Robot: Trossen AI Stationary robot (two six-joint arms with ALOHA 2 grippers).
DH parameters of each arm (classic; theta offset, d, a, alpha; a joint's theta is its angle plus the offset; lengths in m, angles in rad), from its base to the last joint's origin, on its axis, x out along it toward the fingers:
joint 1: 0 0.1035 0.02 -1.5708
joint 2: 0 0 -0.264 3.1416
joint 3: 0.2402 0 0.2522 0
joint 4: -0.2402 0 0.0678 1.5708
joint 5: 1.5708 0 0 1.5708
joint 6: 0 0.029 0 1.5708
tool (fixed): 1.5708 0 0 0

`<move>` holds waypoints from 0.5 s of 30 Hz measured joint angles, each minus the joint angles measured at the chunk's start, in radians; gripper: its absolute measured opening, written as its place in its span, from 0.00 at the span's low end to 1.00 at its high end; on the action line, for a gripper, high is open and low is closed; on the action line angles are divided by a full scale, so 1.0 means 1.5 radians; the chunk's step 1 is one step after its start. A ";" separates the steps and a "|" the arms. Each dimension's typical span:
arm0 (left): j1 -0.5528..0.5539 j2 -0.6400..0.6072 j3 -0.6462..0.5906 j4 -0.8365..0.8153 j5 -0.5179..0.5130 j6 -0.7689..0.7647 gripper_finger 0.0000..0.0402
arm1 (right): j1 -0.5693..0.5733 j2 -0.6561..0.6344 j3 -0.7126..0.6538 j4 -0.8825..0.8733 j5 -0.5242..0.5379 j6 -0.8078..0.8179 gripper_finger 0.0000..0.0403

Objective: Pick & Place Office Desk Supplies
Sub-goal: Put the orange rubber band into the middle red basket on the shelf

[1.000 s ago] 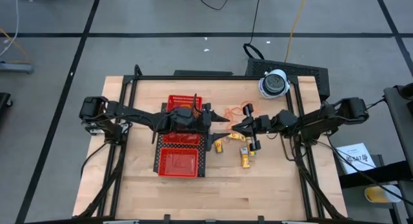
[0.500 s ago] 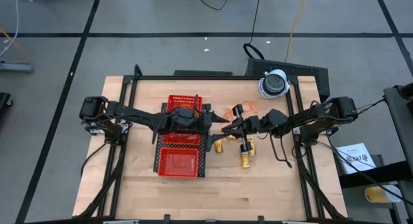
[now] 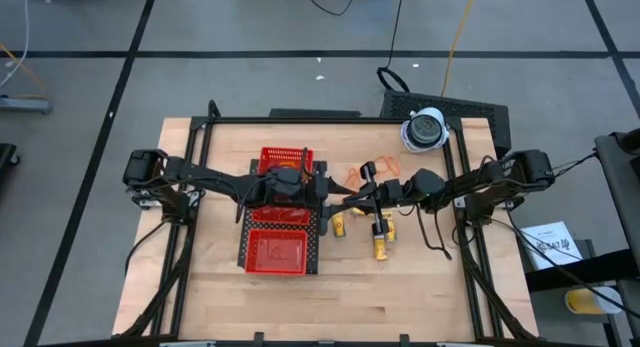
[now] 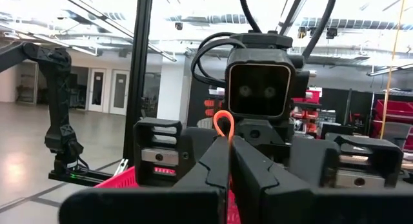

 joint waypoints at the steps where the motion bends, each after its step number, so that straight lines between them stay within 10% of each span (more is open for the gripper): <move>1: 0.000 0.000 0.000 -0.001 0.000 0.000 0.32 | 0.000 0.000 0.000 -0.003 0.000 0.000 0.00; 7: 0.002 0.000 -0.001 -0.004 -0.001 0.009 0.04 | 0.000 -0.001 0.000 -0.011 -0.001 0.012 0.01; 15: 0.001 -0.043 -0.001 -0.074 0.002 0.005 0.03 | -0.014 -0.048 -0.023 -0.050 0.022 0.051 0.17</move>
